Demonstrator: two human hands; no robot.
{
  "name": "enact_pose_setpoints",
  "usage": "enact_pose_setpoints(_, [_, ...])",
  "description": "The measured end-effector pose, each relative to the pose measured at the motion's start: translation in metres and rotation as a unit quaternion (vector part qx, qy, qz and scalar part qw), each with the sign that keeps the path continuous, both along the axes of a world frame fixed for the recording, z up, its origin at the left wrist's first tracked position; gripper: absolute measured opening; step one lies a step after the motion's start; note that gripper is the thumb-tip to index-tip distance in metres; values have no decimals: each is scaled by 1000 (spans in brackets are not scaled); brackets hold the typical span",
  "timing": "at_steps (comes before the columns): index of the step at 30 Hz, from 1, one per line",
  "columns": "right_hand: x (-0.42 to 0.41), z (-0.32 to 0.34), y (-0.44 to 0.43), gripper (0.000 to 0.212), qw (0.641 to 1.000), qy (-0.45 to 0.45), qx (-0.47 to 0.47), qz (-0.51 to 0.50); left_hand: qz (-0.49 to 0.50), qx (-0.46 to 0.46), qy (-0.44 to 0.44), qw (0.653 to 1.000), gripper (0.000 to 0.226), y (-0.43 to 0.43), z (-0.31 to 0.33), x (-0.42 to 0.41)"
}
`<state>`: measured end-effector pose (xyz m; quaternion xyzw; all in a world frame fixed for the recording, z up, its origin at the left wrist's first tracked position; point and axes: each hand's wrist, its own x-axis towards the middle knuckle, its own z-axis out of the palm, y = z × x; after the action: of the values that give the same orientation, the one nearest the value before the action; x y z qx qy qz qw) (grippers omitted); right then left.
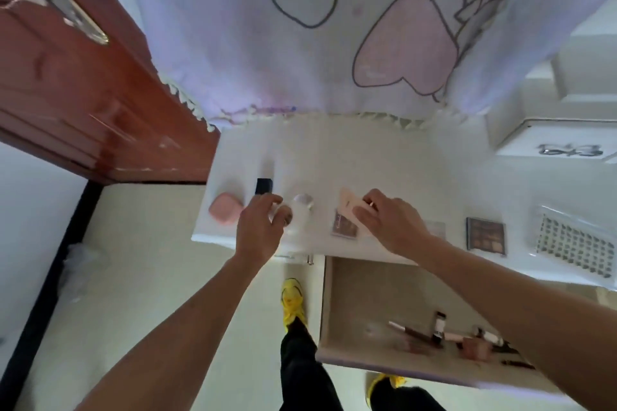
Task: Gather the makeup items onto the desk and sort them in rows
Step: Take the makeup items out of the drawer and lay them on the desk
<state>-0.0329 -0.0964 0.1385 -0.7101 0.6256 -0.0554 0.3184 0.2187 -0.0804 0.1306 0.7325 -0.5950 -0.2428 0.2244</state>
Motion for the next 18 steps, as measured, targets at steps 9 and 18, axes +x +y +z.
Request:
enact_pose_setpoints(9, [139, -6, -119, 26, 993, -60, 21, -104, 71, 88, 107, 988, 16, -115, -6, 126])
enact_pose_setpoints(18, [222, -49, -205, 24, 963, -69, 132, -224, 86, 222, 203, 950, 16, -182, -61, 173])
